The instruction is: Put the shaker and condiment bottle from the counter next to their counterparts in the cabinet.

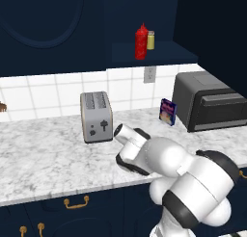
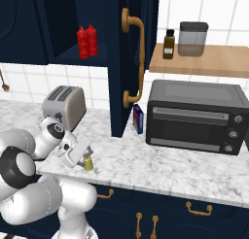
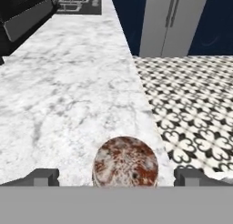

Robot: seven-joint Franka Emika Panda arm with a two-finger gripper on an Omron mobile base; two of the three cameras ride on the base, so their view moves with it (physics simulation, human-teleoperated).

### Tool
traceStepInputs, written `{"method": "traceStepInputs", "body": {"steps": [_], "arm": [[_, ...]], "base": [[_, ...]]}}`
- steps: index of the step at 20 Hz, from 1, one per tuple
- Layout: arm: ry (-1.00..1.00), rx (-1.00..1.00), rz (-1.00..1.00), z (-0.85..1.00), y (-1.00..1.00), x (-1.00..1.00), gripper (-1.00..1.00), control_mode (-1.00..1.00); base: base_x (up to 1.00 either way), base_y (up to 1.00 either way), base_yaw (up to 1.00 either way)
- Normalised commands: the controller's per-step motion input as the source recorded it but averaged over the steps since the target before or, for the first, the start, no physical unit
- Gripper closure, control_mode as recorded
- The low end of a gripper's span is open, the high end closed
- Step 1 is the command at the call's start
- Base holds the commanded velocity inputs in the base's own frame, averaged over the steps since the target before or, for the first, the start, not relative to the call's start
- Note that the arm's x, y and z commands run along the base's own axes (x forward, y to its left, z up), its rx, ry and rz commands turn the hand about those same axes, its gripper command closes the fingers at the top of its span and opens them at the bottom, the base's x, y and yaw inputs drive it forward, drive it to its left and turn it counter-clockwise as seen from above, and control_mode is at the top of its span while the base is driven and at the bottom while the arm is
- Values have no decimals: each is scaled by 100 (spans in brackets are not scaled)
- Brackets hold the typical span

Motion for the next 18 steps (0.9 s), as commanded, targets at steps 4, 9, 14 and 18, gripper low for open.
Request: {"method": "traceStepInputs", "body": {"steps": [4,9,14,18], "arm": [[3,0,0,-18,0,15,100,-100],[3,0,0,-19,0,3,100,-100],[5,0,0,-5,0,6,100,-100],[0,-4,7,34,0,15,100,-100]], "base": [[0,0,0],[0,0,0],[0,0,0],[0,0,0]]}}
